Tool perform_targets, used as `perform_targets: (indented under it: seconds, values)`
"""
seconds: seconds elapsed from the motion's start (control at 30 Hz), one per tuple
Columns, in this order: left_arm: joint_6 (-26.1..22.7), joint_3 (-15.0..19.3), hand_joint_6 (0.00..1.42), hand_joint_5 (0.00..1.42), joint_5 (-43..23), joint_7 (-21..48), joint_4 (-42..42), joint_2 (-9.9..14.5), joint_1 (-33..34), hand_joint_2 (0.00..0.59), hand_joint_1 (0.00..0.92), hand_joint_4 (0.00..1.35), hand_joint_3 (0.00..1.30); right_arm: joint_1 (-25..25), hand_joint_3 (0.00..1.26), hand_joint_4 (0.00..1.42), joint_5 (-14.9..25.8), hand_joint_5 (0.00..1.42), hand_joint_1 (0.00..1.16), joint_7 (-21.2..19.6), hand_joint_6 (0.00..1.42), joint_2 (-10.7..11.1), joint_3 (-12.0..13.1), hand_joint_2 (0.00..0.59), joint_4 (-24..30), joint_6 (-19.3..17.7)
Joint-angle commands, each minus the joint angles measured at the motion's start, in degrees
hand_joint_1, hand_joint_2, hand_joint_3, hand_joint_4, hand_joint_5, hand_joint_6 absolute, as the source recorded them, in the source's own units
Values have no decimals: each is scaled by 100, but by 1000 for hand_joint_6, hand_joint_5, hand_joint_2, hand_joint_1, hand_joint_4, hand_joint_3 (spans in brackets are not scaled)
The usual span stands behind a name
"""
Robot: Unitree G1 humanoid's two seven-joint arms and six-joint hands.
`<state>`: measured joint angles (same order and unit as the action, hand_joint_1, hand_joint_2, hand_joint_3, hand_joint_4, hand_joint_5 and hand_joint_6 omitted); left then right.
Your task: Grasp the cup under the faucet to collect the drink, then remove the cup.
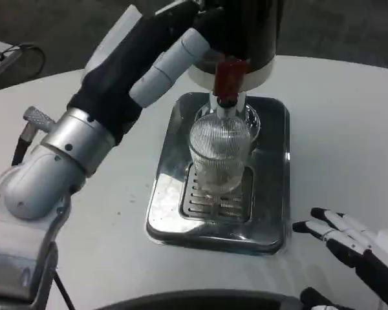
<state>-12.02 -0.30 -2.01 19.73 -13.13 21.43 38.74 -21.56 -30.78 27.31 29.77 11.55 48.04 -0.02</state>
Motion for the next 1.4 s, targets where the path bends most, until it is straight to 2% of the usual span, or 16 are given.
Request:
perform_targets:
  seconds: [0.03,0.2,0.33,0.5,0.8,0.97,1.23,1.33,1.4]
  values:
    - [-95,-211,348,350,-10,141,366,-118,260,69,0,236,259,-191,124,0,98,0,329,-39,136,-20,167,446,180,-147]
    - [-66,-381,342,349,-38,312,842,-287,471,70,0,233,259,-352,124,0,158,0,329,-64,136,-72,274,446,222,-220]
    - [-35,-390,338,348,-107,532,1128,-317,533,71,0,232,259,-449,124,0,218,0,329,-75,136,-108,370,446,248,-265]
    - [11,-422,335,338,-128,908,1262,-168,422,67,0,226,259,-492,124,0,298,0,329,-59,136,-136,435,446,256,-273]
    - [252,-739,235,254,201,1225,1293,228,199,48,0,152,225,-395,124,0,518,0,328,1,136,-106,493,447,196,-195]
    - [508,-873,225,250,411,1189,1425,363,189,46,0,141,215,-207,124,0,778,0,318,83,136,-130,427,445,120,84]
    - [983,-1067,199,217,771,1169,1777,408,372,36,0,128,205,102,88,0,1726,0,283,246,119,-247,322,410,-87,879]
    - [1112,-1121,194,213,817,1164,1931,395,441,26,0,120,204,178,30,0,2038,0,336,163,119,-372,241,379,-166,1078]
    - [1199,-1145,192,212,851,1151,2018,389,486,16,0,118,202,239,1,0,2020,0,402,10,119,-474,92,332,-191,1033]
